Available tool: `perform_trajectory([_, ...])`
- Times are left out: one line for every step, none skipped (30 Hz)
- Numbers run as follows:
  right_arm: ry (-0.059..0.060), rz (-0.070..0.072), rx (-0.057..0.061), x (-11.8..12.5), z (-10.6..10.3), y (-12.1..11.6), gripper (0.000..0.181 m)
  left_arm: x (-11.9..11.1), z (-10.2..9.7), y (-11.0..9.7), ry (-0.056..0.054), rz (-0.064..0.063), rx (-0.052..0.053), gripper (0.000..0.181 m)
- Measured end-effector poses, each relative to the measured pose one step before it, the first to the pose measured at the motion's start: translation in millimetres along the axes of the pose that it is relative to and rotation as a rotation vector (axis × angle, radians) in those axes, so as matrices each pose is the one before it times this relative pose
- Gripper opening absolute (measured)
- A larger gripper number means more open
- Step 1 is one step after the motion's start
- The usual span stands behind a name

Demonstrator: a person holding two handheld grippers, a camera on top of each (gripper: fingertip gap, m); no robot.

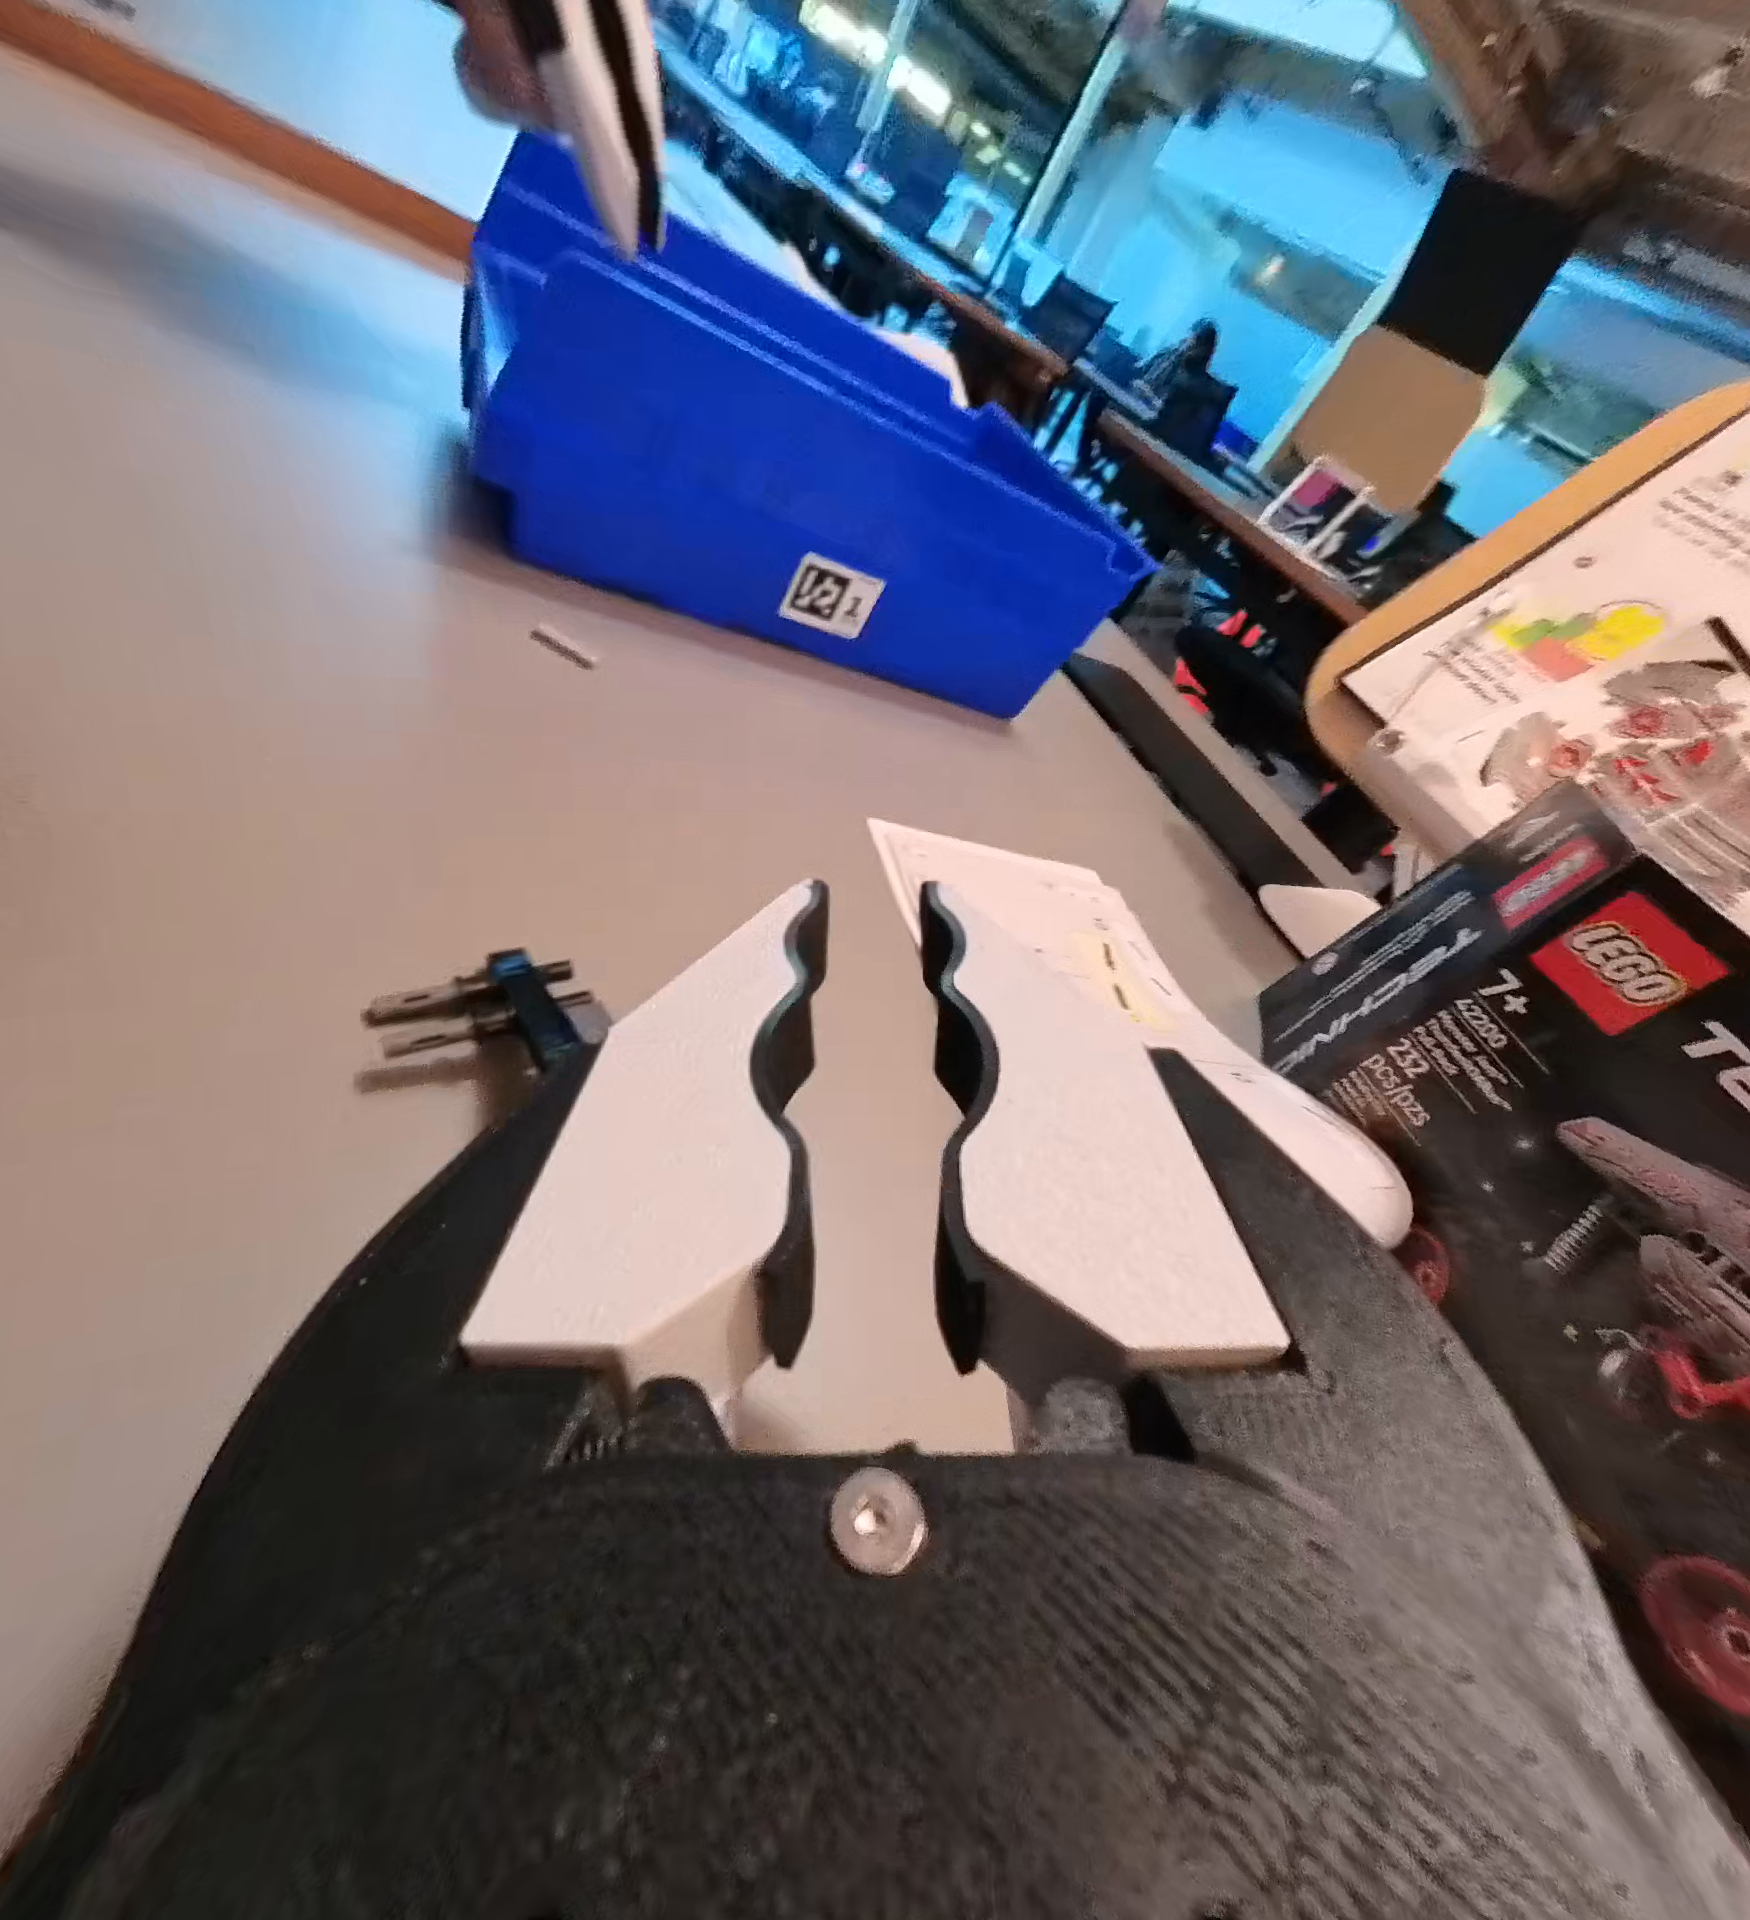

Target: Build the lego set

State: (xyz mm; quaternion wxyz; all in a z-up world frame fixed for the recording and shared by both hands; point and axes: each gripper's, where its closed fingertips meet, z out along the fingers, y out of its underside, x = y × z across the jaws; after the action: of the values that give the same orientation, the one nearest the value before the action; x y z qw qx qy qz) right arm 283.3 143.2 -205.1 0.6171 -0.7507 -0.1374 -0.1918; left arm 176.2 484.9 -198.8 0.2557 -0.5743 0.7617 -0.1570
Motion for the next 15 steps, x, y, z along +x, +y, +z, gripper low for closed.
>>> perform_trajectory([0.0212, 0.0084, 0.0095, 4.47, -0.41, -0.71, 0.014, 3.48, 4.06, 2.74, 0.0297, 0.0165, -0.0379, 0.020])
perform_trajectory([0.0181, -0.0004, 0.0156, 3.54, -0.48, -1.43, 0.014, 2.78, 3.88, 2.64, 0.0227, 0.0175, -0.0375, 0.020])
perform_trajectory([0.0119, -0.0037, 0.0153, 2.21, -0.46, -1.56, 0.013, 1.88, 3.49, 2.02, 0.0156, 0.0171, -0.0338, 0.020])
perform_trajectory([0.0121, -0.0048, 0.0108, 2.09, -0.08, -0.93, 0.014, 1.60, 3.39, 0.48, 0.0116, 0.0152, -0.0249, 0.020])
perform_trajectory([0.0160, -0.0070, 0.0085, 2.18, 0.10, -0.65, 0.014, 2.81, 3.39, -1.54, 0.0171, 0.0160, -0.0139, 0.020])
perform_trajectory([0.0187, -0.0081, 0.0050, 2.51, 0.21, -0.27, 0.013, 3.84, 3.45, -3.03, 0.0237, 0.0179, -0.0050, 0.021])
perform_trajectory([0.0207, -0.0086, 0.0050, 2.54, 0.26, -0.21, 0.013, 3.99, 3.75, -4.45, 0.0248, 0.0197, 0.0017, 0.021])
perform_trajectory([0.0178, -0.0101, 0.0071, 2.01, 0.14, -0.62, 0.013, 1.78, 3.76, -6.29, 0.0144, 0.0192, 0.0093, 0.022])
perform_trajectory([0.0168, -0.0089, 0.0086, 1.71, 0.21, -0.90, 0.013, -1.01, 3.78, -8.26, 0.0002, 0.0152, 0.0183, 0.022])
perform_trajectory([0.0292, -0.0056, 0.0093, 3.67, -0.12, -0.85, 0.012, -2.06, 3.50, -9.18, -0.0011, 0.0101, 0.0224, 0.022])
perform_trajectory([0.0385, -0.0029, 0.0112, 5.15, -0.40, -1.15, 0.012, -1.84, 3.53, -9.21, 0.0074, 0.0068, 0.0211, 0.023])
perform_trajectory([0.0254, 0.0004, 0.0144, 3.61, -0.54, -1.57, 0.012, -1.89, 3.63, -8.64, 0.0135, 0.0070, 0.0172, 0.023])
perform_trajectory([0.0231, 0.0031, 0.0122, 3.56, -0.36, -1.34, 0.011, -3.20, 3.82, -8.37, 0.0091, 0.0052, 0.0138, 0.025])
perform_trajectory([0.0230, 0.0028, 0.0078, 3.64, -0.22, -0.68, 0.012, -4.58, 4.19, -7.81, 0.0025, 0.0007, 0.0093, 0.026])
perform_trajectory([0.0084, 0.0002, 0.0058, 1.45, 0.31, -0.42, 0.013, -4.83, 4.77, -7.57, 0.0020, -0.0019, 0.0061, 0.027])
